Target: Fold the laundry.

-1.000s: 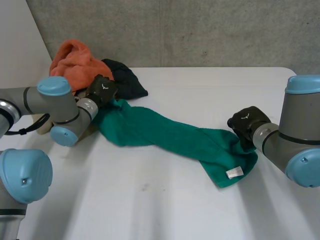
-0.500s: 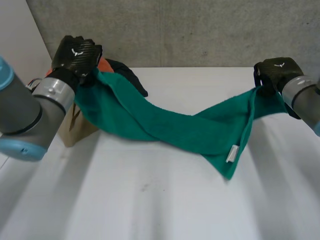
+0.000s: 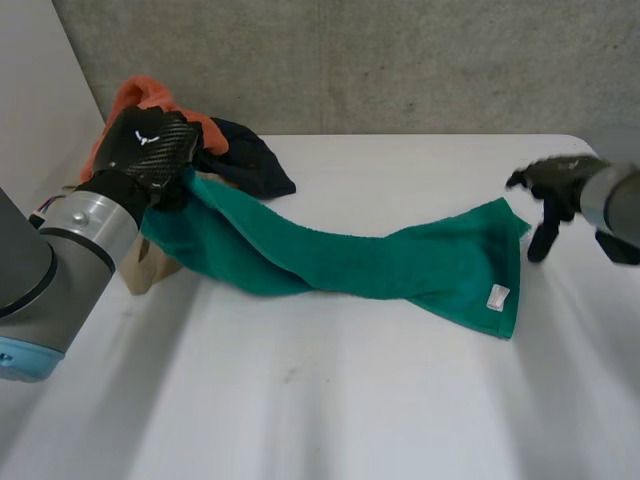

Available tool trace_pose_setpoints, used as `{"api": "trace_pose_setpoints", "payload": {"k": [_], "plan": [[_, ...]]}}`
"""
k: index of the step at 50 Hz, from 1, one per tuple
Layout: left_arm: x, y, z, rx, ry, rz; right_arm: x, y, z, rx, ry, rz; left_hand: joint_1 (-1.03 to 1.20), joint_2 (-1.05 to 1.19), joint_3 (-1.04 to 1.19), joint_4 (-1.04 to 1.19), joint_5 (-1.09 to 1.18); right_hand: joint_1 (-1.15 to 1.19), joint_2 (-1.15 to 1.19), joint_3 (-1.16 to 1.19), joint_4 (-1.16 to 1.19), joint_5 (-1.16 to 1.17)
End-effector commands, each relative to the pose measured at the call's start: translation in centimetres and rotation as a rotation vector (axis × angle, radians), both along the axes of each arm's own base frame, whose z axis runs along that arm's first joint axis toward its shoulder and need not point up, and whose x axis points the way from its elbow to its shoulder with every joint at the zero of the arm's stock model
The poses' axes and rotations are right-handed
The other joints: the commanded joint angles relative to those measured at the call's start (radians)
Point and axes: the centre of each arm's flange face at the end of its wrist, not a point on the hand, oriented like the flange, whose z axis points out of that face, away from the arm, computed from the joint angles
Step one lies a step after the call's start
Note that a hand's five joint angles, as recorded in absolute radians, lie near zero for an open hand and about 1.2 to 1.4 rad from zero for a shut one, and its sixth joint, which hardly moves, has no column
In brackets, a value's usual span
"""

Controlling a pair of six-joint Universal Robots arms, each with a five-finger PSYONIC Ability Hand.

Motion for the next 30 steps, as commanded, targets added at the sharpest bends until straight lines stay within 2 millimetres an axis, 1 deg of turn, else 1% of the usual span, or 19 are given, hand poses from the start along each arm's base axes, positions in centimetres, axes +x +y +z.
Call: {"api": "trace_pose_setpoints", "payload": {"k": [1,2,3,6,7,10,14,21,27,30], "plan": [[-0.1,0.1,0.3,-0.001,0.010,-0.001,-0.2,6.2,-3.5,0.111,0.053,0.153,0.219,0.203,0.210,0.200,0.260,0.124,0.138,0.139,0.133,0.132],[-0.1,0.1,0.3,0.001,0.011,-0.004,-0.2,6.5,-3.9,0.112,0.040,0.149,0.219,0.203,0.210,0.200,0.260,0.142,0.156,0.156,0.150,0.150],[-0.1,0.2,0.4,0.001,0.014,-0.006,-0.1,7.0,-5.1,0.120,0.013,0.143,0.219,0.203,0.210,0.200,0.260,0.168,0.182,0.183,0.177,0.177],[-0.2,0.3,0.6,-0.001,0.021,-0.008,0.0,7.4,-6.7,0.110,-0.022,0.131,0.219,0.203,0.210,0.200,0.260,0.224,0.238,0.239,0.233,0.232],[-0.3,0.3,0.6,-0.002,0.023,-0.009,0.2,7.4,-7.7,0.094,-0.045,0.123,0.219,0.203,0.210,0.200,0.260,0.225,0.238,0.239,0.233,0.233],[-0.3,0.3,0.8,-0.006,0.026,-0.010,0.5,7.1,-9.3,0.043,-0.069,0.127,0.219,0.203,0.210,0.200,0.260,0.230,0.244,0.245,0.239,0.238],[-0.3,0.3,0.8,-0.006,0.027,-0.007,0.7,6.2,-10.6,-0.013,-0.062,0.133,0.219,0.203,0.210,0.200,0.260,0.236,0.250,0.251,0.244,0.244],[-0.2,0.3,0.7,-0.003,0.026,-0.003,0.6,5.4,-12.5,0.000,-0.021,0.146,0.219,0.203,0.210,0.200,0.260,0.271,0.285,0.286,0.279,0.279],[-0.2,0.3,0.6,0.000,0.025,-0.002,0.7,4.6,-13.0,-0.040,-0.006,0.152,0.219,0.203,0.210,0.200,0.260,0.333,0.346,0.347,0.341,0.341],[-0.2,0.3,0.6,0.000,0.025,-0.002,0.7,3.8,-13.1,-0.073,-0.004,0.144,0.219,0.203,0.210,0.200,0.260,0.357,0.370,0.371,0.365,0.365]]}}
